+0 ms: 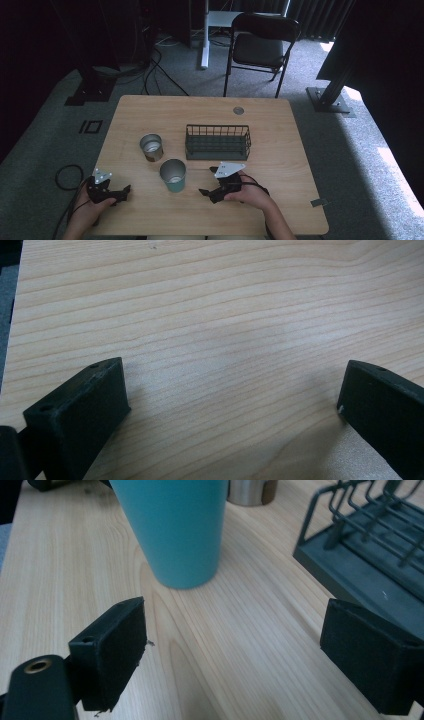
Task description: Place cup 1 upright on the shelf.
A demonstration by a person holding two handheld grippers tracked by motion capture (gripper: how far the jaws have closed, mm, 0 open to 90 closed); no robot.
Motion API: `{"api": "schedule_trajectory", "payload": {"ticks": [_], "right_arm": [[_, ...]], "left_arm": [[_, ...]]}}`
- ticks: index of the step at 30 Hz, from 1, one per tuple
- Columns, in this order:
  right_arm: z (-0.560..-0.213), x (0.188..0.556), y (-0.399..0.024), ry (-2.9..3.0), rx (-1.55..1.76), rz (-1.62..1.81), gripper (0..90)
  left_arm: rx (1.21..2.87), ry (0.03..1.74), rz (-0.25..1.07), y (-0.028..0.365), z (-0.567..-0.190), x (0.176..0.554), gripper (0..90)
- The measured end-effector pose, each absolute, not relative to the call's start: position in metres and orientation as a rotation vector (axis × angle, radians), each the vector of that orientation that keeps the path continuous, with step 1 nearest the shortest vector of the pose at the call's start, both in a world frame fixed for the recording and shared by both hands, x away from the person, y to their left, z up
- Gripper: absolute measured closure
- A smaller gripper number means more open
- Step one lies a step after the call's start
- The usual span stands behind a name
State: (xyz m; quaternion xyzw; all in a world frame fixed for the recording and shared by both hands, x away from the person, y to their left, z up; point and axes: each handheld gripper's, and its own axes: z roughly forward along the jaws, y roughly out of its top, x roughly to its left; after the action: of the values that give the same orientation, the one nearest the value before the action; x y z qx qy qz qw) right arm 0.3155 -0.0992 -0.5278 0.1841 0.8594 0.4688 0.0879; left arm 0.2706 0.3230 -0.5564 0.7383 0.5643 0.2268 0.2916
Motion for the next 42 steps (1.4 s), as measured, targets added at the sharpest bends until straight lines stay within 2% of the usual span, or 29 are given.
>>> {"api": "schedule_trajectory", "payload": {"ticks": [42], "right_arm": [[-0.517, 0.322, -0.024, 2.521, 0.384, 1.566, 11.1]], "left_arm": [[1.968, 1.504, 0.605, 0.323, -0.556, 0.271, 0.4]]}}
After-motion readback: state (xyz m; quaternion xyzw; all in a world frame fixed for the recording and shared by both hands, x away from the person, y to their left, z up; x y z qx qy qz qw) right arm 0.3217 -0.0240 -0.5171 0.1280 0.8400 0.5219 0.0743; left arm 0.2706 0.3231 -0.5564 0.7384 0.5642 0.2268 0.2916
